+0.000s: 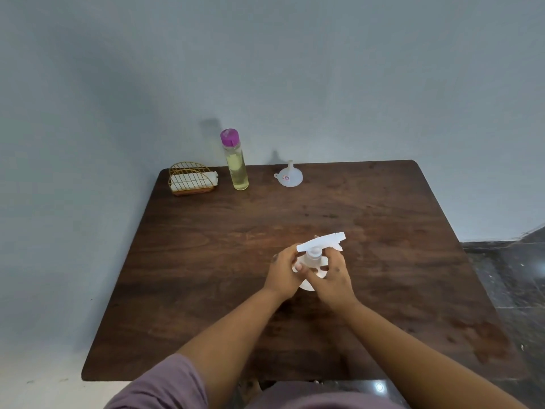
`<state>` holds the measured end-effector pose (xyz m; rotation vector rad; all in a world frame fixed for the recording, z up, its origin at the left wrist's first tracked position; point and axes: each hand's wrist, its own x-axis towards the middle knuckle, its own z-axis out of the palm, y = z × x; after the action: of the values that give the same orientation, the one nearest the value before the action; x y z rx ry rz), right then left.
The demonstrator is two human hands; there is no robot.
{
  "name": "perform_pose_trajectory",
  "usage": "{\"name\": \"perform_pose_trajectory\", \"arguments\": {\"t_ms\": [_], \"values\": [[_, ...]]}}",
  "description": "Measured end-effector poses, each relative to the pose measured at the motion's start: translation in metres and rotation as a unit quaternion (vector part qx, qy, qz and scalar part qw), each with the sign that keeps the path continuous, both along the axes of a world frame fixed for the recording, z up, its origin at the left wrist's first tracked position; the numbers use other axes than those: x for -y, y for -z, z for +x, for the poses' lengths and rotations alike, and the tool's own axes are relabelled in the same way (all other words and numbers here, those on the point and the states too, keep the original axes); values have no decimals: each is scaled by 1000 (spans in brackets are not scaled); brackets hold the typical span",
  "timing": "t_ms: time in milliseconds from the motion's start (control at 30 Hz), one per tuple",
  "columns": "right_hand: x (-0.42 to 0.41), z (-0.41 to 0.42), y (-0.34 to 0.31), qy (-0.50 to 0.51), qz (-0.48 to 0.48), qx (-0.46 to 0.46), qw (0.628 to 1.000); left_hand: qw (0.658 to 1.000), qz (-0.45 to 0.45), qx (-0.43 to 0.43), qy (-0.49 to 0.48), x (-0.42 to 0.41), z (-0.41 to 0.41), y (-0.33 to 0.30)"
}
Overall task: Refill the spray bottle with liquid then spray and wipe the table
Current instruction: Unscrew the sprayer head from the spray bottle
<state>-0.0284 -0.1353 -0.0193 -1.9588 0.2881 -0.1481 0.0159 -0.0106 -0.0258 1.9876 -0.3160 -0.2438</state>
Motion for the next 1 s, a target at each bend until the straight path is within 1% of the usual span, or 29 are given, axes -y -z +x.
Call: {"name": "perform_pose_trajectory", "arguments": {"t_ms": [133,267,367,433,533,567,600,667,800,867,900,933,1000], "values": [[-5,4,-6,57,19,8,998,1000,-1,8,7,0,0,-3],[-2,1,-6,54,49,14,997,1000,-9,13,10,1,-2,-2],[-3,2,-4,63,61,-1,996,1000,-16,13,2,1,-4,1],[-6,3,-1,85,110,-16,990,1000,-22,11,-4,1,-4,3],[-11,6,5,110,237,-26,965,1000,-24,12,-10,0,-5,6],[-12,6,6,107,259,-27,960,1000,-23,11,-14,0,-5,8],[-12,6,6,97,261,-28,960,1000,-21,10,-19,0,-5,8],[-8,6,4,65,229,-30,971,999,-18,8,-27,0,-5,8],[8,6,1,-41,80,-26,996,1000,-1,3,-28,-1,-4,8],[11,5,1,-79,48,-14,996,1000,3,6,-30,-2,-5,8],[8,3,1,-68,50,-11,996,999,2,11,-30,-2,-6,8],[4,0,0,-32,55,-7,998,999,2,20,-30,-1,-6,5],[-9,-4,0,75,77,-8,994,999,7,38,-32,0,-7,3]]}}
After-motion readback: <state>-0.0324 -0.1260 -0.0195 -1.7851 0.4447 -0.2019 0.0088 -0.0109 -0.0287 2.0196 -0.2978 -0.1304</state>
